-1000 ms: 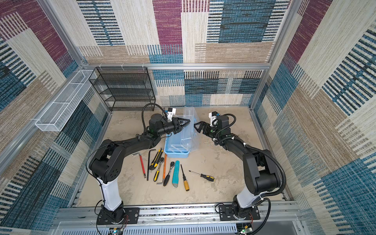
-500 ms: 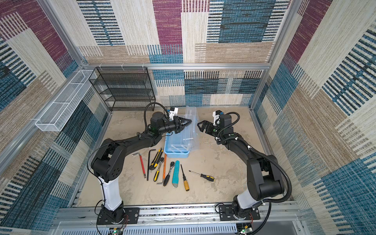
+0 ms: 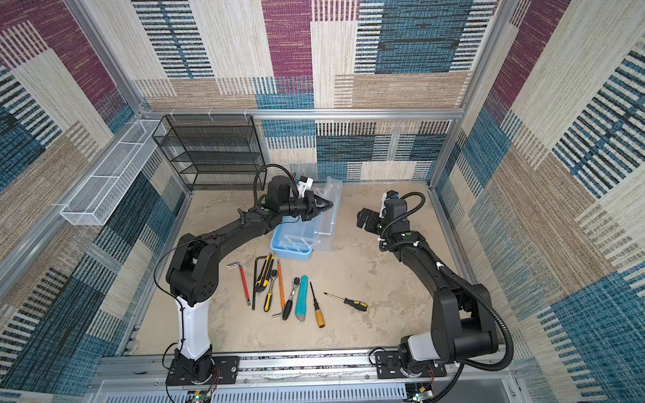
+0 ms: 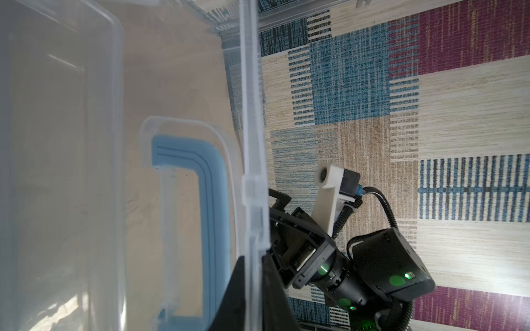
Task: Pack the tool kit
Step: 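Raise the lid higher with the left gripper while right gripper releases and withdraws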
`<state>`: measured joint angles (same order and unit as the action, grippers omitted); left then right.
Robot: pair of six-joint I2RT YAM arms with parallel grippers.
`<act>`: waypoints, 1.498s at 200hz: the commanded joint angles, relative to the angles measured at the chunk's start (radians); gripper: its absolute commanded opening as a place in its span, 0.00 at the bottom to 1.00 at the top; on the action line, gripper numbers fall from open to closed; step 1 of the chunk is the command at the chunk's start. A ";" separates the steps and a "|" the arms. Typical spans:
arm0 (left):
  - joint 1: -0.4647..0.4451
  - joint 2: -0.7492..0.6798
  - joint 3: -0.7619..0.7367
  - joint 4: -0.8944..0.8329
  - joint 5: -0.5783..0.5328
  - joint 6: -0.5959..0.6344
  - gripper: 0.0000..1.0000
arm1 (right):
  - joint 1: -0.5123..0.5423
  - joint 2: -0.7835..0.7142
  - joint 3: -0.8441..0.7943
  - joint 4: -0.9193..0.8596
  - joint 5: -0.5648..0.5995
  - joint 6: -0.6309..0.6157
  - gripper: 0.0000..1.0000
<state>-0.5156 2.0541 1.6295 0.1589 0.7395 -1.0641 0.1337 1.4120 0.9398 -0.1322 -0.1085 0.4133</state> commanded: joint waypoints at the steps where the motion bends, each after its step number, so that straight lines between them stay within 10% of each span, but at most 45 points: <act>1: -0.002 0.038 0.056 -0.097 0.007 0.135 0.08 | -0.010 -0.020 -0.017 -0.012 0.069 -0.031 1.00; 76: -0.036 0.179 0.202 -0.156 0.016 0.115 0.10 | -0.032 -0.054 -0.072 -0.020 0.104 -0.063 1.00; 140: -0.049 0.192 0.277 -0.236 -0.002 0.153 0.38 | -0.055 -0.082 -0.111 -0.004 0.076 -0.071 1.00; 299: -0.047 0.222 0.503 -0.630 -0.023 0.335 0.06 | -0.058 -0.081 -0.111 -0.003 0.055 -0.071 1.00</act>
<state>-0.5648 2.2684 2.0869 -0.3576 0.7269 -0.8356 0.0765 1.3354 0.8303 -0.1555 -0.0601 0.3508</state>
